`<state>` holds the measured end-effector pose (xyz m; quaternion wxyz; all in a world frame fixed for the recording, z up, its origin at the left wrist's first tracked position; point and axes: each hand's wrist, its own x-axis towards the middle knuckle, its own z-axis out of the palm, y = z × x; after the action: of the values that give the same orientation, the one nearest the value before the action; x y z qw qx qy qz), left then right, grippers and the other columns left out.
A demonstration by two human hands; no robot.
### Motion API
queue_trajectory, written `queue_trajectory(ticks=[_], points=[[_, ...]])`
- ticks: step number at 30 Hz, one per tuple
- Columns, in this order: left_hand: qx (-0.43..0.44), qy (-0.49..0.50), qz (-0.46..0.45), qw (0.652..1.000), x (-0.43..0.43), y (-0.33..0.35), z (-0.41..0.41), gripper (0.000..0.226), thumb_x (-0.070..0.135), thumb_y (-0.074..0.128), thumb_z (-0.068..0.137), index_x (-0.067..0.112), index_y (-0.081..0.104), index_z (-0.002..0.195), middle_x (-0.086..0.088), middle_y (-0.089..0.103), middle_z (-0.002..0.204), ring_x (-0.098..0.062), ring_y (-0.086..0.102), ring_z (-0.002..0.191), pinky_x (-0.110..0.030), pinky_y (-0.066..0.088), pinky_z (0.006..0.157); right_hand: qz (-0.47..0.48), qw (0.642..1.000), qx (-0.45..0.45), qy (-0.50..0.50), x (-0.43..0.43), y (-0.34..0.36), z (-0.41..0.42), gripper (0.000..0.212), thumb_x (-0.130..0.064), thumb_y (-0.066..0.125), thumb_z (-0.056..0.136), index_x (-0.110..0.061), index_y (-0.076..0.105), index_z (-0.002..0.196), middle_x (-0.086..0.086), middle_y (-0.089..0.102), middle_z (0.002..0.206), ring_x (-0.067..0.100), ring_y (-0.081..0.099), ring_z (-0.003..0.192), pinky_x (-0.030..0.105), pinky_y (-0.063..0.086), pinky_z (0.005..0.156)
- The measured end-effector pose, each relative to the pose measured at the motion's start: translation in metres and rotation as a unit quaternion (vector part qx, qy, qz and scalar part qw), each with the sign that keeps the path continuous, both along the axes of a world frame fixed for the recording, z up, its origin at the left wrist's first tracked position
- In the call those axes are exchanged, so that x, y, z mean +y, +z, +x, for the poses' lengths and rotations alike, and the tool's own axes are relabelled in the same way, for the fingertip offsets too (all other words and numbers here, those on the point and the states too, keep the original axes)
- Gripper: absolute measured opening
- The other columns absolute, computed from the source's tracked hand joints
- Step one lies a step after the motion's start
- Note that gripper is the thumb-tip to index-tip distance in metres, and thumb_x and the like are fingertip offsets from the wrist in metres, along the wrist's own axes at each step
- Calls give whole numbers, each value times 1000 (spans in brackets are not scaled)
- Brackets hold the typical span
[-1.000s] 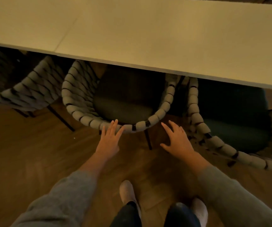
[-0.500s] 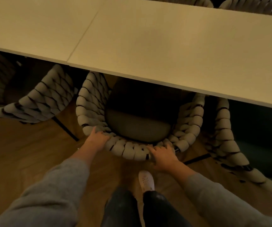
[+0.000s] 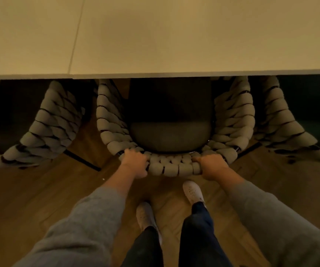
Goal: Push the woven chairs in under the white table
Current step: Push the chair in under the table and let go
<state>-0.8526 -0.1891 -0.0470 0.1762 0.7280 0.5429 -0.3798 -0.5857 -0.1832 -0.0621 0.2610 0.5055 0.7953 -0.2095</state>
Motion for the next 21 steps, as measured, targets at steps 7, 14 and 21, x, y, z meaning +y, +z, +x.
queue_trajectory(ticks=[7, 14, 21], points=[[-50, 21, -10, 998, -46, 6, -23, 45, 34, 54, 90, 28, 48, 134, -2, 58, 114, -26, 51, 112, -49, 35, 102, 35, 999, 4, 16, -39, -5, -15, 44, -23, 55, 87, -28, 50, 130, 2, 61, 111, 22, 58, 98, 34, 48, 78], [-43, 7, -13, 999, -41, 14, -53, 49, 33, 53, 91, 32, 44, 139, -2, 57, 114, -25, 53, 108, -45, 38, 97, 96, 995, 27, 26, -45, -9, -41, 33, -21, 52, 94, -27, 57, 126, 1, 62, 110, 21, 58, 100, 32, 43, 80], [-28, -8, -7, 1000, -21, 14, -57, 50, 34, 52, 93, 32, 41, 141, -4, 57, 120, -27, 51, 114, -47, 36, 101, 79, 996, 27, 11, -24, -14, -46, 35, -21, 55, 93, -29, 56, 127, 0, 62, 112, 20, 58, 100, 33, 49, 84]])
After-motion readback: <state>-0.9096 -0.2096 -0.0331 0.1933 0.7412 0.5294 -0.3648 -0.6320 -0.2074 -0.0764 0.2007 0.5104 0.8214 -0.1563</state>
